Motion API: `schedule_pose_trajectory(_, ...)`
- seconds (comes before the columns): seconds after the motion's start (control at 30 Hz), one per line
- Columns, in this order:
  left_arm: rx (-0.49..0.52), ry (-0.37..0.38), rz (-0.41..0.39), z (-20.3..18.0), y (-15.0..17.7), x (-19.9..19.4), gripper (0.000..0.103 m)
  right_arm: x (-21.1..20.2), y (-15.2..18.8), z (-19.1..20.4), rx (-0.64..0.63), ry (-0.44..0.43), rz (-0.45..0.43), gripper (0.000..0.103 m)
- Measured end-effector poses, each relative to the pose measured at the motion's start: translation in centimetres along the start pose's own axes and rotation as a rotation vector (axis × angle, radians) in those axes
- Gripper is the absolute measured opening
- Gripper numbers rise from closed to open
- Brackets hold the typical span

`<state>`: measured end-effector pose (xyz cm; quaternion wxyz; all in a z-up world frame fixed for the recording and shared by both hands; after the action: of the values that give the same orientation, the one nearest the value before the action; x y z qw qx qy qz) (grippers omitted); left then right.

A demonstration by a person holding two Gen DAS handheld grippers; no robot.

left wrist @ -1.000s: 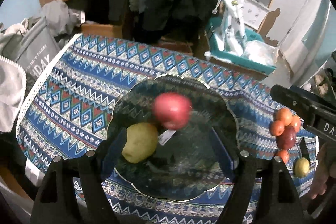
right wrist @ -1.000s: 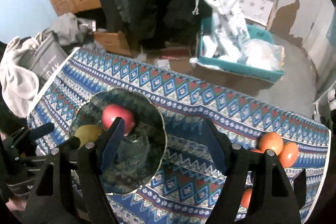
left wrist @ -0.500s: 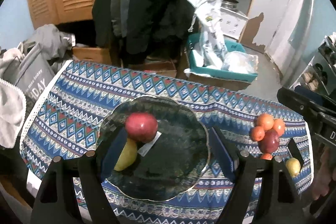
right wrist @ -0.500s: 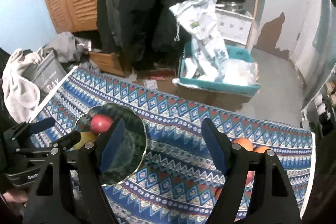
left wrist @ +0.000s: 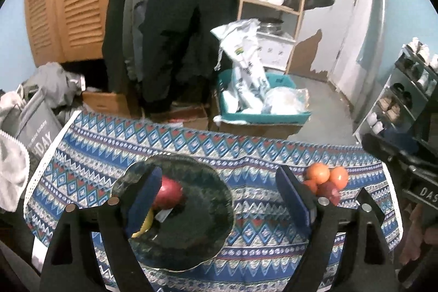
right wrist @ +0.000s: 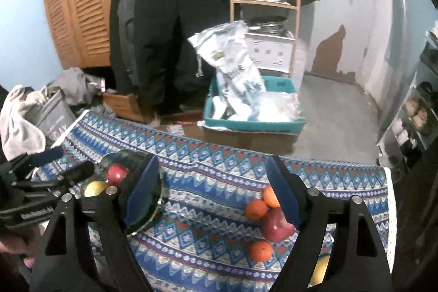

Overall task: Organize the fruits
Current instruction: 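Move both grippers back from the bowl to the fruit cluster, then grasp a dark red apple with the right gripper while the left gripper grasps an orange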

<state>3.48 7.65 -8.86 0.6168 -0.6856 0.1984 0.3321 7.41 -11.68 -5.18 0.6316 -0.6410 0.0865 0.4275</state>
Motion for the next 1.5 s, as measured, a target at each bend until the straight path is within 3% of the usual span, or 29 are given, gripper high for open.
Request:
schedule_pose_trajectory(0.33,0.05,0.047,-0.026,-3.6,-0.1,-0.5,0.086,-2.3,1.7,-5.4,0.08,0.069,-0.017,0.081)
schedule_pose_trajectory(0.67,0.101,0.081,-0.004,-7.0,0.2,0.8,0.086,-3.0,3.5,-9.7,0.153,0.128,0.001,0.081)
schedule_pose_trajectory(0.9,0.121,0.095,0.031,-8.5,0.8,3.1,0.086,-0.1,5.5,-11.5,0.185,0.125,0.093,0.082)
schedule_pose_trajectory(1.23,0.158,0.068,0.125,-10.3,2.6,7.9,0.086,5.7,8.5,-14.2,0.273,0.095,0.228,0.082)
schedule_pose_trajectory(1.5,0.182,0.05,0.213,-11.0,4.6,11.8,0.086,10.2,11.2,-14.6,0.269,0.097,0.353,0.082)
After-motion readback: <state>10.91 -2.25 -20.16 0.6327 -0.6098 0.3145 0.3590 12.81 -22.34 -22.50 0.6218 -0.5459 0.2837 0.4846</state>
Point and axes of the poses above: each gripper's, at about its wrist camera, not at the fingertips, and x roughly the way its jaws point, z to its left, y to its underside, the point moved 1 cm from there along x, roughly the way its jaws point, and after that the axes turned 8 degrees about -y, right-handed, at the moved point
